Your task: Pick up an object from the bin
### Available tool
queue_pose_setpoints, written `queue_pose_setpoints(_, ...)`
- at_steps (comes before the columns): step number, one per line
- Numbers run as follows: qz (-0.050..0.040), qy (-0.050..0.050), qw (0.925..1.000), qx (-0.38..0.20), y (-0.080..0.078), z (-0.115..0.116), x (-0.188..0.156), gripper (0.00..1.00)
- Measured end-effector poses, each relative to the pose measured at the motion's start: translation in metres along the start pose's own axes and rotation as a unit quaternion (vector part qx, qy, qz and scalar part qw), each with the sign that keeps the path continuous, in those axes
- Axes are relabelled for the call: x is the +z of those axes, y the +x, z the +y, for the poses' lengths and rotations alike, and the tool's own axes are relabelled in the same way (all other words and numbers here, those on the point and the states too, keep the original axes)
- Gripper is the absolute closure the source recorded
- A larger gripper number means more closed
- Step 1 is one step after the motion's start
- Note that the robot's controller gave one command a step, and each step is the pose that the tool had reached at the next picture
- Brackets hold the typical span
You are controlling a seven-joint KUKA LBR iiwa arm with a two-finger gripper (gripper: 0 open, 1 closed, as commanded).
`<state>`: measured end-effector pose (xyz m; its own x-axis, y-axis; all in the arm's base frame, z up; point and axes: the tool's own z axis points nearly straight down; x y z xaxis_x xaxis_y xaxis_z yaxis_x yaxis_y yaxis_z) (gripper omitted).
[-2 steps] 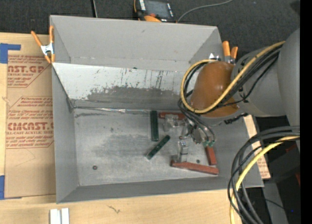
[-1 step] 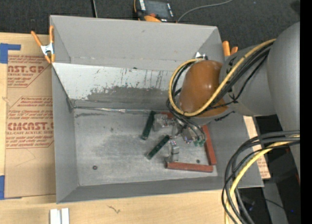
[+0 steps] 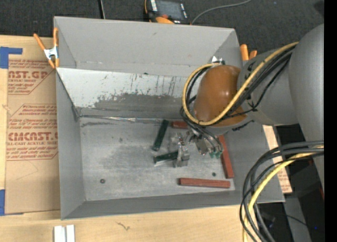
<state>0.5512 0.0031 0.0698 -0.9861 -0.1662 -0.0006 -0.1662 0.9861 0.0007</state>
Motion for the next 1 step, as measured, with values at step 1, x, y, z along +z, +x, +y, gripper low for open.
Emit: queue_pose_setpoints(1, -0.004, 0.001, 0.9999, -0.014, 0.0406, -0.0078, -0.1529, 1.0)
